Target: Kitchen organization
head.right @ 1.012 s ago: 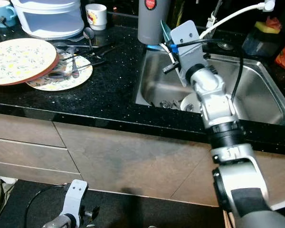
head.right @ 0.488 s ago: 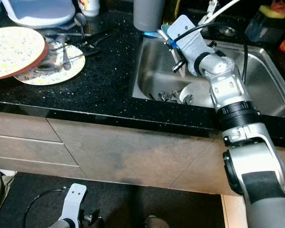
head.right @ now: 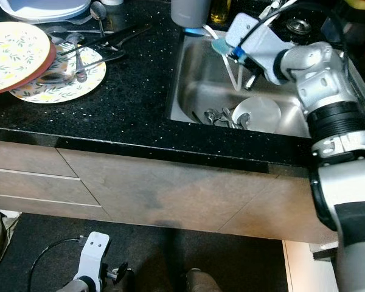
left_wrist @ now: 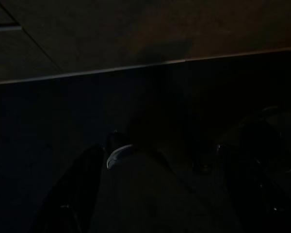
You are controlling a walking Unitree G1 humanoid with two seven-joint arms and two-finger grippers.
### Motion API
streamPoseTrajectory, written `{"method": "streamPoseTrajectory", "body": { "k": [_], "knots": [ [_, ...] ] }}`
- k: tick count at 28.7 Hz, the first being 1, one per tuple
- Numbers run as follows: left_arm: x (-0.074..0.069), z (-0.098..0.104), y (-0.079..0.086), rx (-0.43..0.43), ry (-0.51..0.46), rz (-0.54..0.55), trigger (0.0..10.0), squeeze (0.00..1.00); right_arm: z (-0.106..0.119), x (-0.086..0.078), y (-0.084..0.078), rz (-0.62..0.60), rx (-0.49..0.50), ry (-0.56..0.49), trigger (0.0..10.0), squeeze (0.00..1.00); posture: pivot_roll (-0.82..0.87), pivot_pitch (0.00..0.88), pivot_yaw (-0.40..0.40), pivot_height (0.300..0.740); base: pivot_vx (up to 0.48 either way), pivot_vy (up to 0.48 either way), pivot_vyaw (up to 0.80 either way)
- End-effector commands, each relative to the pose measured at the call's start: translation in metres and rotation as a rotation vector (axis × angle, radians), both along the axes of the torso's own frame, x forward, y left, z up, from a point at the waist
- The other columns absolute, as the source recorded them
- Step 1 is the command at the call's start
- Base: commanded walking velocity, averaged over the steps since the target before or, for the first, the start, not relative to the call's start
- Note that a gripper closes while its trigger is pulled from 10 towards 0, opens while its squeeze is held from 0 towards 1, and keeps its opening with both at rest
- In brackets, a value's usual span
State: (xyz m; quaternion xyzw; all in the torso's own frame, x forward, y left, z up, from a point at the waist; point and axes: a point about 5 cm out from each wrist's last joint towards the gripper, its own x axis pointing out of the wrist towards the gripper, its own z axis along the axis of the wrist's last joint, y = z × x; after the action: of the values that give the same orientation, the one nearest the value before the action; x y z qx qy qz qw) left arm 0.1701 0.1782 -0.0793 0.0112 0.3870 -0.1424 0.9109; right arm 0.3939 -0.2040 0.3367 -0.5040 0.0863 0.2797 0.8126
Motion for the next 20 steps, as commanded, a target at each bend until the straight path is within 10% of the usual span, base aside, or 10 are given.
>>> {"method": "streamPoseTrajectory", "body": {
  "k": [1, 8, 20],
  "knots": [
    [-0.024, -0.012, -0.007, -0.018, 0.092, -0.009, 10.0, 0.00, 0.000, -0.004, -0.007, 0.030, -0.046, 0.080, 10.0, 0.00, 0.02, 0.216, -0.119, 0.740, 0.000, 0.000, 0.00],
    [-0.024, -0.012, -0.008, -0.020, 0.092, -0.006, 10.0, 0.00, 0.001, -0.014, -0.022, 0.107, -0.105, 0.238, 10.0, 0.00, 0.03, 0.214, -0.120, 0.740, 0.000, 0.000, 0.00],
    [-0.025, -0.012, -0.009, -0.027, 0.086, -0.005, 10.0, 0.00, -0.035, 0.002, -0.007, 0.063, -0.219, 0.201, 10.0, 0.00, 0.02, 0.214, -0.121, 0.740, 0.000, 0.000, 0.00]
  ]
}}
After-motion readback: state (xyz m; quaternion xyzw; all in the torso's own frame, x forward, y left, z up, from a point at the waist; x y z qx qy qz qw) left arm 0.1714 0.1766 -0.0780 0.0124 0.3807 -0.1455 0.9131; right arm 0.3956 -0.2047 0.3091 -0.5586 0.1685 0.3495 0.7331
